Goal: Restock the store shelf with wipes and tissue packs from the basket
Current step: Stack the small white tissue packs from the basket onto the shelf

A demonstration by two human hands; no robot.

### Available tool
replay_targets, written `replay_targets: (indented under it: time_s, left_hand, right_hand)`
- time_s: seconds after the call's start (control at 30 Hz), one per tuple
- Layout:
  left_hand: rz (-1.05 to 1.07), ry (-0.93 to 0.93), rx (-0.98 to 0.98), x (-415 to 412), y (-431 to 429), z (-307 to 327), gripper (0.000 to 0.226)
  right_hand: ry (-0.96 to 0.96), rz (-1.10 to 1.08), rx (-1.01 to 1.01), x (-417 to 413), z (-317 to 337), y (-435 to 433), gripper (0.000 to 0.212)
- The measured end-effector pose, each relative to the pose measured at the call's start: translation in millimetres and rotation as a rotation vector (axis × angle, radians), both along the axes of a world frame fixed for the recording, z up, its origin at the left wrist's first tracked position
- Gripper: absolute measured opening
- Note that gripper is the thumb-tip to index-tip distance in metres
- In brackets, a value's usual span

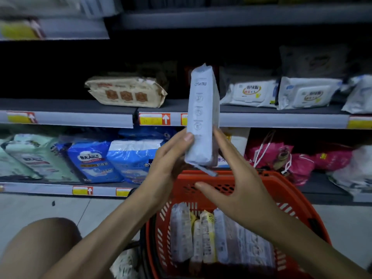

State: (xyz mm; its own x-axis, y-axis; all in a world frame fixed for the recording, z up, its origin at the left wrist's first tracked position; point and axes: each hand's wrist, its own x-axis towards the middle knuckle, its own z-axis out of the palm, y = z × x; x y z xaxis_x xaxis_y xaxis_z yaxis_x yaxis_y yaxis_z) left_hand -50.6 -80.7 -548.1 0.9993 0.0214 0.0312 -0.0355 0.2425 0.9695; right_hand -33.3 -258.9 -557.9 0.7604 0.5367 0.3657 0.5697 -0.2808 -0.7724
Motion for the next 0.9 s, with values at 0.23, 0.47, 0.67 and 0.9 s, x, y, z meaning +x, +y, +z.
replay_targets:
  time_s: [0.23,0.47,0.67,0.9]
  left_hand:
    - [-0.009,-0.218,0.313,-8,39,58,0.064]
    - [0.087,-0.422,0.677,8,80,123,0.091]
    - [0.211,-0.511,0.749,36,121,170,0.072]
    - [0.674,-0.456,0.950,98,160,206,0.015]
  right_hand:
    - [0.016,-0.019,0.314,4,60,24,0.079]
    - [-0.048,0.081,0.471,29,119,74,0.076]
    - [-0.118,0.117,0.472,65,162,127,0.073]
    - [-0.232,-0.033,0.372,138,208,196,0.066]
